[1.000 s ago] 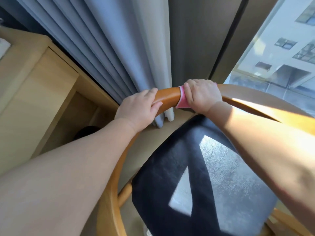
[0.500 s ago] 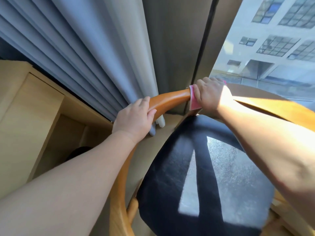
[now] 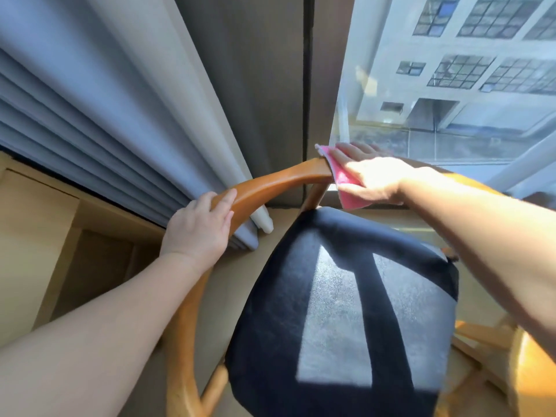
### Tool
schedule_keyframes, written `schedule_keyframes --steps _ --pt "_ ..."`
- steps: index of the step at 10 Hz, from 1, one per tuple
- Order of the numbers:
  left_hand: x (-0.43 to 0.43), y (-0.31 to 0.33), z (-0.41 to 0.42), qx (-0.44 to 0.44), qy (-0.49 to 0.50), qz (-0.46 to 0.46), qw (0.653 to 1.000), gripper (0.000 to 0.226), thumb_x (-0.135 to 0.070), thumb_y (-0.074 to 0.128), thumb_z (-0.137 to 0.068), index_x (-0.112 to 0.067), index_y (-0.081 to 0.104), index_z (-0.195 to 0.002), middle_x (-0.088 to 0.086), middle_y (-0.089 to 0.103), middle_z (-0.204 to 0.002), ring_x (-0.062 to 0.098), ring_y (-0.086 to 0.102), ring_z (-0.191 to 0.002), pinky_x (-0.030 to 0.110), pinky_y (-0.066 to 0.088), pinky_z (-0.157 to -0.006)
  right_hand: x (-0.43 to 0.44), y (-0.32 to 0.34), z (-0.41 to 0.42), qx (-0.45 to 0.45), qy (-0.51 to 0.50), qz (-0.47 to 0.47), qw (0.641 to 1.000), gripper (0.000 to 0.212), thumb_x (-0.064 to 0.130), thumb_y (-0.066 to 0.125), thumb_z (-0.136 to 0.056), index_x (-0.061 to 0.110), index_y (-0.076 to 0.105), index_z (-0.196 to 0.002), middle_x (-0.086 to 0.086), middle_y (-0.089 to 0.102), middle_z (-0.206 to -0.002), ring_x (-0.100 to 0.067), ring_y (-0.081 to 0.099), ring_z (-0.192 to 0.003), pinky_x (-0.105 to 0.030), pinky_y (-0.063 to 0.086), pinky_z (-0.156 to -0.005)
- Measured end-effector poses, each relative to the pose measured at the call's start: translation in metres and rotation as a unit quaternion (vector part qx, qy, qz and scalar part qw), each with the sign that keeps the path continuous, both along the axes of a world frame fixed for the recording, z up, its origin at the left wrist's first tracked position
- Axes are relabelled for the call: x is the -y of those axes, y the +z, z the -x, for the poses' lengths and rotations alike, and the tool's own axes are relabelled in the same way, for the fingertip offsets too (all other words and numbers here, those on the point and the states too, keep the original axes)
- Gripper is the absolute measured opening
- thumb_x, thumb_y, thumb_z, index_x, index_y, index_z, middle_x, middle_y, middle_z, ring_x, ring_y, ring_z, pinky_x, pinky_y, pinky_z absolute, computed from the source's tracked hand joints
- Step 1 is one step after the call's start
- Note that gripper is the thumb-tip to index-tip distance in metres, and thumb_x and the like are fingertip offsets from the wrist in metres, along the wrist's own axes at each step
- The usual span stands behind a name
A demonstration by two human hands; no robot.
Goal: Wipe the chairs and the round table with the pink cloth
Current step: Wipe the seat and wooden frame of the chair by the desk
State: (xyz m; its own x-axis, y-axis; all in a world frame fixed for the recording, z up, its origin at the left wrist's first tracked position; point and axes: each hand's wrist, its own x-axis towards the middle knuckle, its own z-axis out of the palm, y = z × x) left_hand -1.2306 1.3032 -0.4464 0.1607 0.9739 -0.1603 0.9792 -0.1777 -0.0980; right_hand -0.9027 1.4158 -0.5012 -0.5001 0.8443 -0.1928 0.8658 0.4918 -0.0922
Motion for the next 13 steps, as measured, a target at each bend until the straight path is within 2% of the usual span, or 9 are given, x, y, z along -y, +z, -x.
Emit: schedule_keyframes --steps 1,2,3,4,5,6,8,11,13 --pt "-0.006 -0.004 -0.003 -0.035 -0.029 -0.030 0.998 0.048 -0.028 0.042 -0.095 -0.013 0.038 -0.141 0.016 0.049 -0.130 0.034 0.051 -0.113 0.046 0.043 -0.094 -0.005 -0.002 -0.004 -0.043 0.022 0.033 0.998 0.077 0.036 0.061 -0.090 0.016 0.021 -0.153 -0.012 0.029 -0.155 -0.037 0.031 -0.137 -0.049 0.028 -0.111" --pt "-0.017 -0.009 -0.038 -0.009 -0.087 -0.019 0.996 0.049 -0.018 0.051 -0.089 -0.016 0.041 -0.136 0.012 0.037 -0.141 0.031 0.034 -0.128 0.044 0.028 -0.108 -0.006 0.002 0.000 -0.004 0.023 0.018 1.000 0.084 0.040 0.061 -0.088 0.014 0.015 -0.153 -0.014 0.030 -0.153 -0.040 0.037 -0.133 -0.051 0.034 -0.107" --pt "-0.036 -0.021 -0.073 0.061 -0.101 0.022 0.993 0.067 -0.010 0.044 -0.088 -0.014 0.015 -0.149 0.006 0.012 -0.157 0.023 0.009 -0.144 0.034 0.000 -0.115 -0.008 0.001 0.000 -0.001 0.013 0.024 1.000 0.087 0.043 0.062 -0.088 0.014 0.012 -0.153 -0.013 0.028 -0.155 -0.038 0.035 -0.136 -0.050 0.032 -0.110" --pt "-0.059 -0.034 -0.116 0.079 -0.118 0.063 0.988 0.080 -0.003 0.038 -0.082 -0.014 -0.002 -0.151 0.001 -0.006 -0.159 0.014 -0.007 -0.144 0.027 -0.011 -0.111 -0.011 -0.004 -0.002 -0.001 0.039 -0.006 0.999 0.083 0.049 0.055 -0.088 0.013 0.016 -0.152 -0.012 0.033 -0.150 -0.036 0.040 -0.131 -0.049 0.033 -0.108" --pt "-0.067 -0.043 -0.138 0.117 -0.083 0.105 0.984 0.084 -0.001 0.042 -0.081 -0.015 -0.004 -0.150 0.001 -0.010 -0.159 0.014 -0.008 -0.145 0.026 -0.009 -0.110 -0.017 -0.008 -0.007 0.015 0.052 0.010 0.998 0.088 0.056 0.044 -0.085 0.017 0.006 -0.154 -0.010 0.026 -0.153 -0.035 0.036 -0.131 -0.049 0.029 -0.110" --pt "-0.063 -0.049 -0.141 0.122 -0.072 0.095 0.985 0.091 0.000 0.048 -0.078 -0.015 -0.006 -0.150 0.003 -0.011 -0.158 0.017 -0.009 -0.145 0.033 -0.006 -0.115 -0.015 -0.008 -0.012 0.012 0.051 0.004 0.999 0.086 0.052 0.048 -0.087 0.017 0.006 -0.154 -0.011 0.030 -0.149 -0.035 0.040 -0.127 -0.048 0.031 -0.108" --pt "-0.063 -0.053 -0.137 0.122 -0.078 0.079 0.986 0.095 -0.002 0.053 -0.078 -0.018 -0.006 -0.150 0.000 -0.012 -0.158 0.015 -0.009 -0.144 0.030 -0.010 -0.110 -0.007 -0.013 -0.019 0.012 -0.003 -0.023 1.000 0.087 0.058 0.051 -0.087 0.018 0.011 -0.152 -0.011 0.037 -0.146 -0.036 0.042 -0.127 -0.047 0.033 -0.106" --pt "-0.062 -0.055 -0.138 0.089 -0.083 0.063 0.991 0.092 -0.009 0.055 -0.081 -0.016 -0.007 -0.150 0.003 -0.012 -0.158 0.018 -0.009 -0.145 0.033 -0.006 -0.112 0.039 -0.001 -0.096 0.055 -0.097 -0.022 0.993 0.088 0.058 0.047 -0.089 0.006 0.017 -0.152 -0.022 0.042 -0.139 -0.043 0.048 -0.117 -0.048 0.042 -0.098" --pt "-0.060 -0.050 -0.141 0.068 -0.080 0.064 0.992 0.089 -0.007 0.051 -0.081 -0.015 -0.003 -0.151 0.002 -0.011 -0.158 0.018 -0.008 -0.145 0.033 -0.004 -0.113 0.067 -0.001 -0.130 0.071 -0.148 -0.024 0.986 0.085 0.059 0.050 -0.087 0.001 0.029 -0.145 -0.023 0.049 -0.122 -0.042 0.050 -0.101 -0.050 0.042 -0.086"
